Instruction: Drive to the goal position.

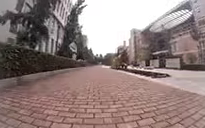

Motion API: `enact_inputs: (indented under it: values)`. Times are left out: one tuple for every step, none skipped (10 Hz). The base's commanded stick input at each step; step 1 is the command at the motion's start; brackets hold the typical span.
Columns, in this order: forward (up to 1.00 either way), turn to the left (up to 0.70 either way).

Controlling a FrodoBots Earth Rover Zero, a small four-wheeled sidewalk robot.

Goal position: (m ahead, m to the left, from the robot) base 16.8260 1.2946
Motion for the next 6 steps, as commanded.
enact_inputs:
  values:
    - [0.7, 0.0]
    - [0.7, 0.0]
    - [0.7, 0.0]
    - [0.7, 0.0]
    - [0.7, 0.0]
    - [0.7, 0.0]
